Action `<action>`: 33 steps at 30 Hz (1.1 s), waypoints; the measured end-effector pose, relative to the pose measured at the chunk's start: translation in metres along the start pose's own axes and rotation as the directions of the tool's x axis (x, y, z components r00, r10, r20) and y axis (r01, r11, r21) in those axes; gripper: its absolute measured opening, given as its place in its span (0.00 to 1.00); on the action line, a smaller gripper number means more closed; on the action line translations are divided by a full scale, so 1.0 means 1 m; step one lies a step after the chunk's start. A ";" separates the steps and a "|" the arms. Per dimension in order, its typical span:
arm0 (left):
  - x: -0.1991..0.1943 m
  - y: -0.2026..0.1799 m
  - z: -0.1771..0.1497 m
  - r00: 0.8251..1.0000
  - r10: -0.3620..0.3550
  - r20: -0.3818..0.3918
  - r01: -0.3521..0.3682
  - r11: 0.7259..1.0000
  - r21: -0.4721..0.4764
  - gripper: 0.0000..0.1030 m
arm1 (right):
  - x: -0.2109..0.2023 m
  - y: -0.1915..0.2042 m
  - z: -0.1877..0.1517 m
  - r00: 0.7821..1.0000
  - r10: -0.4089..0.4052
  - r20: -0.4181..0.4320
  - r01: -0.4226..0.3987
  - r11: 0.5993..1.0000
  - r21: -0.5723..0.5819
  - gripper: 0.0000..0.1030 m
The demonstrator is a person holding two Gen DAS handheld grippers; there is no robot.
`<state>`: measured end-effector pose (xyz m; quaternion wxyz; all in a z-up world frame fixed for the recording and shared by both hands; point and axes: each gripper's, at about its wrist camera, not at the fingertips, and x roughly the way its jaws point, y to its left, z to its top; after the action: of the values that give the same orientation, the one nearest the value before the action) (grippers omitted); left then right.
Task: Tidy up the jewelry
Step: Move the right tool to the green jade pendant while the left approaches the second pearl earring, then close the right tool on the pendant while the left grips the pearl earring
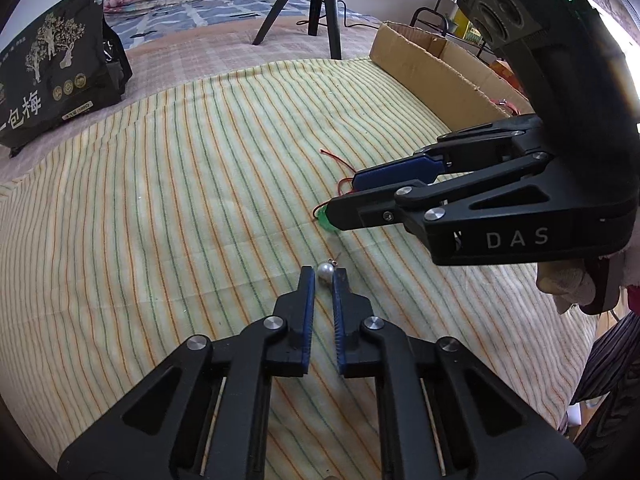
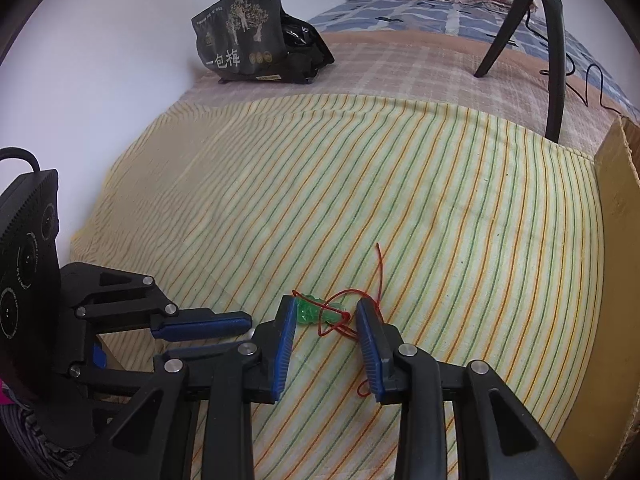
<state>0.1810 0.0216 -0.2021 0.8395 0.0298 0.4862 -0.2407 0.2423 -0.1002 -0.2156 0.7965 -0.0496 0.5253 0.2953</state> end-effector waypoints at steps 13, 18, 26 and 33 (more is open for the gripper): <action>-0.006 0.007 -0.004 1.000 -0.016 0.012 0.016 1.000 -0.015 0.11 | 0.002 0.008 0.001 0.999 -0.041 0.000 0.041 0.999 -0.024 0.31; -0.006 -0.003 -0.003 0.999 -0.014 0.030 0.013 1.000 0.028 0.40 | 0.001 0.001 0.001 1.000 -0.029 0.000 0.029 1.000 -0.012 0.30; 0.003 -0.006 0.004 0.998 0.007 0.057 -0.010 0.998 0.059 0.39 | -0.001 0.000 0.001 1.000 -0.021 0.001 0.021 1.000 0.001 0.30; 0.004 -0.005 0.003 0.997 0.003 0.073 -0.009 0.997 0.080 0.13 | 0.000 0.000 0.002 1.000 -0.021 0.003 0.021 1.000 0.008 0.29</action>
<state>0.1829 0.0150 -0.2031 0.8555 0.0559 0.4453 -0.2584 0.2442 -0.0998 -0.2143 0.8004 -0.0513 0.5249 0.2849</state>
